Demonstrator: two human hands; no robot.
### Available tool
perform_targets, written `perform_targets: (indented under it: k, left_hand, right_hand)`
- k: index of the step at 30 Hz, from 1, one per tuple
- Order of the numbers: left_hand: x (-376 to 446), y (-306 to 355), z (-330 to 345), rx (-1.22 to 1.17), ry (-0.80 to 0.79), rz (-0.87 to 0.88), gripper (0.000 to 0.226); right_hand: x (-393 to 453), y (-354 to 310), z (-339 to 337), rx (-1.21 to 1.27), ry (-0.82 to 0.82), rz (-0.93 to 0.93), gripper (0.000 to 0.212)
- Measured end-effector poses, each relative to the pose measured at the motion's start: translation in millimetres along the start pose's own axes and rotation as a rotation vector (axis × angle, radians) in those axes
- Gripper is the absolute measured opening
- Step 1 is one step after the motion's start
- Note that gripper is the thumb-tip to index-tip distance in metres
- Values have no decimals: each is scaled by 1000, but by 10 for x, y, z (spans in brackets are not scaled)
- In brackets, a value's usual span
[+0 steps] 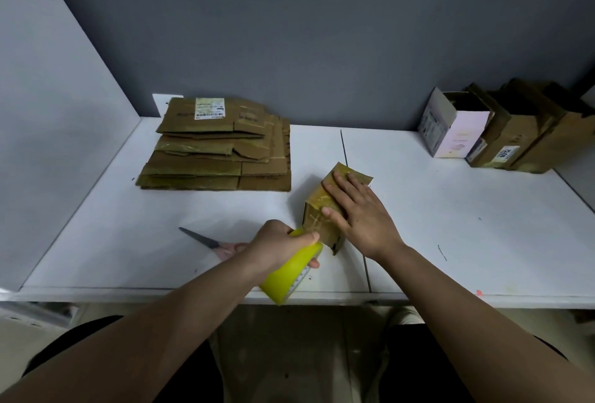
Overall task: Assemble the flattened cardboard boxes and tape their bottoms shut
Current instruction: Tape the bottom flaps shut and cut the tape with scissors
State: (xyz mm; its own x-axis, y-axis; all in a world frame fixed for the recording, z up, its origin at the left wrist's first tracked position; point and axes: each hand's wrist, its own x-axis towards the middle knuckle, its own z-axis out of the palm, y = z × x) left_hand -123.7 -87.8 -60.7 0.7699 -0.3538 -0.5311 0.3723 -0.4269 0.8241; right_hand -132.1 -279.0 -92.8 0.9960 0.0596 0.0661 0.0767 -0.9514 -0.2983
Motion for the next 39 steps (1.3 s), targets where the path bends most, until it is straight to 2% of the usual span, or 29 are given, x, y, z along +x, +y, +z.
perform_targets:
  k: [4, 10, 16, 19, 25, 28, 33, 36, 39]
  left_hand:
    - [-45, -34, 15, -37, -21, 9, 22]
    - [-34, -150, 133, -48, 28, 89, 13]
    - [17, -163, 173, -88, 64, 158, 10]
    - [40, -178, 168, -108, 64, 179, 10]
    - [91, -218, 122, -67, 78, 200, 11]
    - [111, -222, 140, -72, 84, 214, 15]
    - [153, -212, 206, -87, 126, 251, 5]
    - [144, -215, 190, -107, 97, 255, 6]
    - [159, -227, 156, -94, 82, 236, 12]
  right_hand:
    - [5, -20, -6, -9, -3, 1, 81]
    - [23, -66, 75, -29, 106, 19, 87]
    - [46, -108, 178, -158, 242, 2, 62]
    - [75, -117, 204, -158, 285, 19, 60]
    - [78, -41, 127, -74, 174, 24, 81]
    - [69, -49, 183, -111, 200, 9, 76]
    - [89, -88, 213, -170, 245, 20, 61]
    - [81, -68, 213, -167, 247, 4, 64]
    - [68, -75, 172, -93, 179, 50, 76]
